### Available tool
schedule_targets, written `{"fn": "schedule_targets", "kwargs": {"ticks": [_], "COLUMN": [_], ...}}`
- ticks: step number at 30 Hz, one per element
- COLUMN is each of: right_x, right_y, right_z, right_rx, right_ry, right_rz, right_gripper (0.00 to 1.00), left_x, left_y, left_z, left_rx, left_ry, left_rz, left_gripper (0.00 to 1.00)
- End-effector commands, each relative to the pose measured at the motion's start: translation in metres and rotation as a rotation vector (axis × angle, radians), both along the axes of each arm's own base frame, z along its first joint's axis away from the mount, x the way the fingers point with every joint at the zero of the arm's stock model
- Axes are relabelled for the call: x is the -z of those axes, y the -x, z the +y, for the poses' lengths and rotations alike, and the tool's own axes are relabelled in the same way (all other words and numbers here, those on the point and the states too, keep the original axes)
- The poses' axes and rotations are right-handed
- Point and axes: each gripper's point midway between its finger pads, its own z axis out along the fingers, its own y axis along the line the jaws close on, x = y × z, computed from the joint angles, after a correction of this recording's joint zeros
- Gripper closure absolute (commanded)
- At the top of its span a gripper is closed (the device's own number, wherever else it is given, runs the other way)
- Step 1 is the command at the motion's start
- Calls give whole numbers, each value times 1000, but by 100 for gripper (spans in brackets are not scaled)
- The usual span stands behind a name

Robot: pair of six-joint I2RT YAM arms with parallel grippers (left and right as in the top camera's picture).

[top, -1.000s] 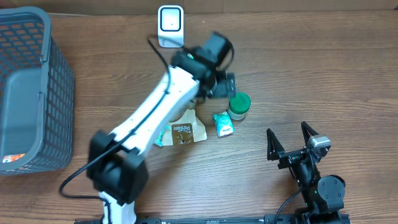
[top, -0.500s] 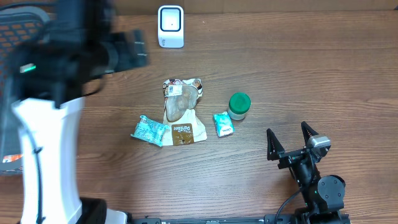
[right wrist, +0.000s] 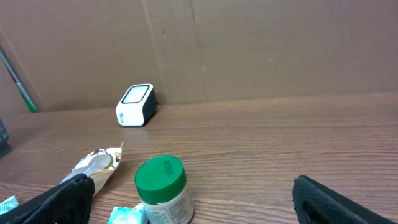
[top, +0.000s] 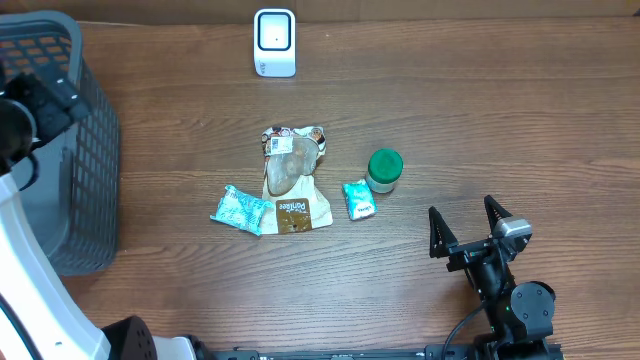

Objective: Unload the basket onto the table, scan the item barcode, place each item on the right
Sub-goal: 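Move the left gripper into the basket and grasp the orange Kleenex pack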

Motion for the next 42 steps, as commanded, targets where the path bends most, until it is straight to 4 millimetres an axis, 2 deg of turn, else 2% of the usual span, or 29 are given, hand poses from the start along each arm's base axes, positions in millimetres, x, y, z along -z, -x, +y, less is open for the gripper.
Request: {"fn": "schedule_targets", "kwargs": {"ticks": [1,9,14,19,26,32,37,42], "right_x": [2,2,2,2,2,2,2,2], "right_y": [0,0,0,0,0,0,0,0], "right_z": [-1,-1,-1,-1,-1,-1,-1,-1], "right_rx": [5,5,5,5,5,5,5,5], "right_ry": [-1,-1,-1,-1,-1,-1,-1,-1], "right_rz": [-5,-5,-5,-5,-5,-5,-5,-5], "right_gripper": [0,0,0,0,0,0,0,0], "left_x": [9,43,63,87,116,143,171,203], "left_y": [1,3,3,13,22,24,35,54], "left_z": [19,50,58,72,98,111,121,127], "left_rx": [-36,-122,-143,-209,-282,-302,-336,-390], "left_ry": [-33,-13,7,14,41,27,2,37], "left_rz": [52,182,239,311,339,377,451,509], "left_gripper": [0,1,0,1,0,0,0,1]}}
